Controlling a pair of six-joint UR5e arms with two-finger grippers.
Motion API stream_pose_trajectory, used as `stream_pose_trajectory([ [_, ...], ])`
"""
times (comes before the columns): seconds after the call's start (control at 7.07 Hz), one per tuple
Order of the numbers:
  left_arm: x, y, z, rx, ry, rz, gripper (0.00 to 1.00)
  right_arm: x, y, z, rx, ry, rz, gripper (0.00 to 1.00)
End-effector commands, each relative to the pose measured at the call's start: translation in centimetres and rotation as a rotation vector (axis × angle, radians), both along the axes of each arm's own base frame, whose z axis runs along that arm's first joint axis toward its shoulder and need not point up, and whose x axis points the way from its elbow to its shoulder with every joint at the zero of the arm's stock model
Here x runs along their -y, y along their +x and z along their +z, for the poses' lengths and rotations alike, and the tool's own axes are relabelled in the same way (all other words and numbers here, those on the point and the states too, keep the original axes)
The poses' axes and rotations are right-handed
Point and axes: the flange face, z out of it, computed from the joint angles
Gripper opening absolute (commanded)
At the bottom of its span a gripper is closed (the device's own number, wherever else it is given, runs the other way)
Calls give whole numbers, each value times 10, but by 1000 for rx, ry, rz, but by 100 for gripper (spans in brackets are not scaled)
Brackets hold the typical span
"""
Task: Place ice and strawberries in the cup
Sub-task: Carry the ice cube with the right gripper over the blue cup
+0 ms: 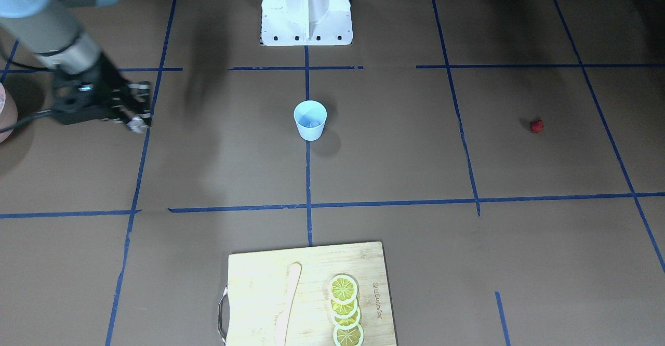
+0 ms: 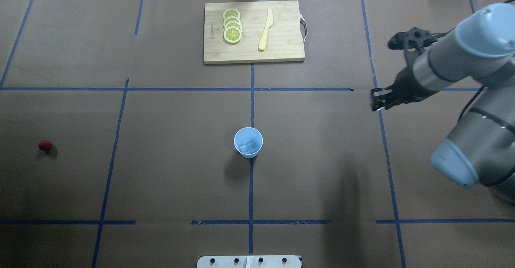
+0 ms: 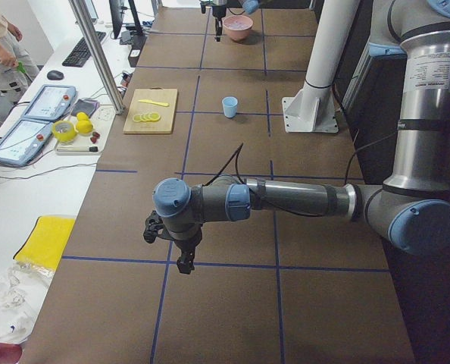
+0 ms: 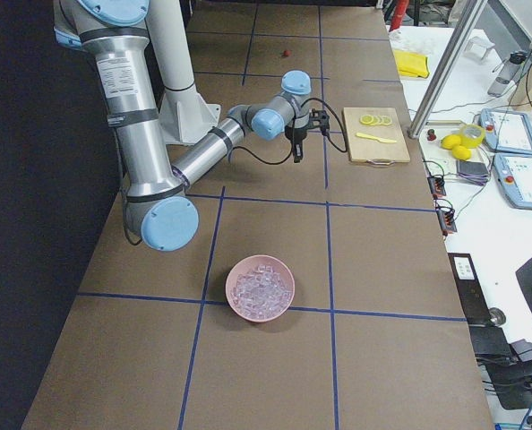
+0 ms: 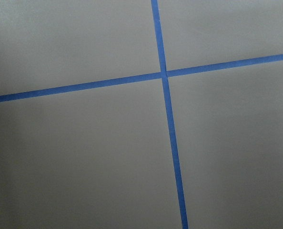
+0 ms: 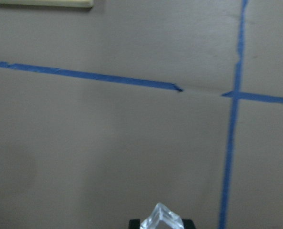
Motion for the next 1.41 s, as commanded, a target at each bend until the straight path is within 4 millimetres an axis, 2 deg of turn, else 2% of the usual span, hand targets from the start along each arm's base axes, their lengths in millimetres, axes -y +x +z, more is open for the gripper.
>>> stream_pose_trajectory([
  [0.0, 0, 0, 0, 0, -2, 0, 100, -39, -117, -87, -63, -36, 38, 2],
  [0.28, 0, 0, 0, 0, -2, 0, 100, -56, -197, -151, -42, -77, 107, 2],
  [0.42, 0, 0, 0, 0, -2, 0, 100, -62, -231, -168, -57, -86, 133, 3],
  [0.57, 0, 0, 1, 0, -3, 0, 100, -71, -245, -175, -59, -86, 137, 3],
  [0.85, -1, 0, 3, 0, -8, 0, 100, -81, -255, -175, -66, -81, 131, 4],
  [0.99, -1, 0, 3, -1, -9, 0, 100, -81, -255, -173, -69, -70, 121, 36],
  [1.13, -1, 0, 3, -1, -11, 0, 100, -80, -254, -171, -74, -51, 104, 83],
  [1.27, -1, 0, 3, -1, -11, 0, 100, -78, -252, -172, -72, -43, 102, 93],
])
